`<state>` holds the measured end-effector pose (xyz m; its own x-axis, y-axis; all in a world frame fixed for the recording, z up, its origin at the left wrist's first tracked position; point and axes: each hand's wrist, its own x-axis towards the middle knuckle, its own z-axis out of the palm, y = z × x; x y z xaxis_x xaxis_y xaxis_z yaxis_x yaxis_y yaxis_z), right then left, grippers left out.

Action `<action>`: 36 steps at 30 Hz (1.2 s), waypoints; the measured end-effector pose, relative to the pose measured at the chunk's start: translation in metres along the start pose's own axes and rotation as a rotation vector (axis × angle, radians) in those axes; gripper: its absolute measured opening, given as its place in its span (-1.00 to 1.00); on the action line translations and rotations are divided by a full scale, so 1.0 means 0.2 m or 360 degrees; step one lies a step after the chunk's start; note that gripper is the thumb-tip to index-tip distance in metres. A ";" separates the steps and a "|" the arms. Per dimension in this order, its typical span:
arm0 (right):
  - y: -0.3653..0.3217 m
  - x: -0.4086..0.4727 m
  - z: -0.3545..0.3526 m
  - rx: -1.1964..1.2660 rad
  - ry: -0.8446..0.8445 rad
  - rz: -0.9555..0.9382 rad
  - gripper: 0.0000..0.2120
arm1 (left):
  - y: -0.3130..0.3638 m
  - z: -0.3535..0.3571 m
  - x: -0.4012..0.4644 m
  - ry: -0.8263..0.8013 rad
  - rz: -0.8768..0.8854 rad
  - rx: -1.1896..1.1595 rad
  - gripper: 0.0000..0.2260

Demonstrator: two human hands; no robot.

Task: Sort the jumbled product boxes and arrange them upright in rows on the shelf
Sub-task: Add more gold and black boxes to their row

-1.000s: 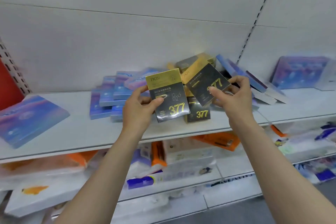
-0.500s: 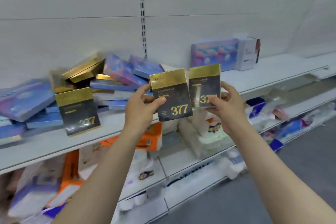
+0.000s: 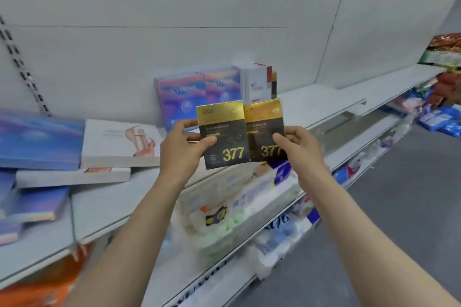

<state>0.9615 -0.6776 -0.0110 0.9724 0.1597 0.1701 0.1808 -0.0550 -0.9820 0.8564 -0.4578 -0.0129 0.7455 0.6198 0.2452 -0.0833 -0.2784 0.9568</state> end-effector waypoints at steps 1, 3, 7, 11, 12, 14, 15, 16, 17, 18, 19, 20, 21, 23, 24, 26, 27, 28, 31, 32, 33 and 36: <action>0.00 0.11 -0.05 -0.0040 -0.0020 -0.0015 -0.86 | -0.01 0.10 0.08 0.0007 -0.0023 -0.0011 -0.66; 0.01 0.33 -0.15 -0.0136 -0.0070 -0.0015 -0.83 | -0.02 0.29 0.23 0.0010 -0.0059 -0.0009 -0.67; 0.05 0.71 -0.31 -0.0167 -0.0103 0.0016 -0.79 | -0.03 0.60 0.46 0.0045 -0.0099 0.0080 -0.68; 0.14 1.04 -0.42 -0.0092 -0.0085 0.0114 -0.79 | -0.04 0.80 0.63 0.0059 -0.0150 0.0162 -0.68; 0.17 1.12 -0.43 -0.0083 -0.0076 0.0123 -0.79 | -0.05 0.84 0.67 0.0062 -0.0161 0.0180 -0.68; 0.21 1.31 -0.44 -0.0056 -0.0064 0.0123 -0.80 | -0.06 0.91 0.75 0.0088 -0.0176 0.0200 -0.67; 0.23 1.40 -0.45 -0.0029 -0.0073 0.0126 -0.80 | -0.06 0.94 0.79 0.0110 -0.0181 0.0214 -0.67; 0.25 1.49 -0.44 0.0011 -0.0092 0.0133 -0.80 | -0.07 0.98 0.82 0.0139 -0.0185 0.0234 -0.67; 0.27 1.58 -0.44 0.0056 -0.0116 0.0140 -0.81 | -0.07 1.01 0.85 0.0173 -0.0188 0.0256 -0.67; 0.29 1.67 -0.44 0.0086 -0.0148 0.0144 -0.80 | -0.08 1.04 0.87 0.0211 -0.0194 0.0281 -0.67; 0.31 1.76 -0.43 0.0101 -0.0189 0.0146 -0.80 | -0.08 1.08 0.89 0.0246 -0.0203 0.0310 -0.67; 0.33 1.84 -0.42 0.0115 -0.0239 0.0154 -0.80 | -0.08 1.12 0.91 0.0278 -0.0219 0.0337 -0.67; 0.36 1.92 -0.41 0.0130 -0.0296 0.0165 -0.80 | -0.08 1.16 0.93 0.0311 -0.0238 0.0352 -0.66; 0.41 2.07 -0.38 0.0146 -0.0408 0.0174 -0.80 | -0.07 1.24 0.96 0.0393 -0.0273 0.0345 -0.66; 0.44 2.14 -0.37 0.0160 -0.0462 0.0176 -0.80 | -0.07 1.29 0.98 0.0443 -0.0292 0.0337 -0.66; 0.48 2.27 -0.37 0.0200 -0.0554 0.0189 -0.79 | -0.06 1.38 0.99 0.0529 -0.0331 0.0333 -0.66; 0.50 2.32 -0.37 0.0218 -0.0600 0.0196 -0.79 | -0.05 1.42 1.00 0.0564 -0.0349 0.0341 -0.66; 0.52 2.38 -0.38 0.0235 -0.0644 0.0202 -0.79 | -0.05 1.47 1.01 0.0598 -0.0366 0.0356 -0.66; 0.56 2.55 -0.43 0.0288 -0.0716 0.0214 -0.73 | -0.02 1.58 1.03 0.0696 -0.0382 0.0392 -0.66; 0.57 2.61 -0.45 0.0294 -0.0730 0.0213 -0.72 | -0.01 1.62 1.05 0.0713 -0.0385 0.0399 -0.66; 0.59 2.66 -0.46 0.0284 -0.0752 0.0211 -0.73 | 0.00 1.65 1.06 0.0720 -0.0390 0.0413 -0.66; 0.66 2.78 -0.47 0.0194 -0.0871 0.0207 -0.75 | 0.02 1.73 1.12 0.0713 -0.0398 0.0447 -0.65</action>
<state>1.5393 -0.6880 -0.0377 0.7618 0.6477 0.0120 0.0152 0.0007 -0.9999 1.2518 -0.5744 -0.0088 0.3627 0.9245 0.1177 0.2834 -0.2298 0.9311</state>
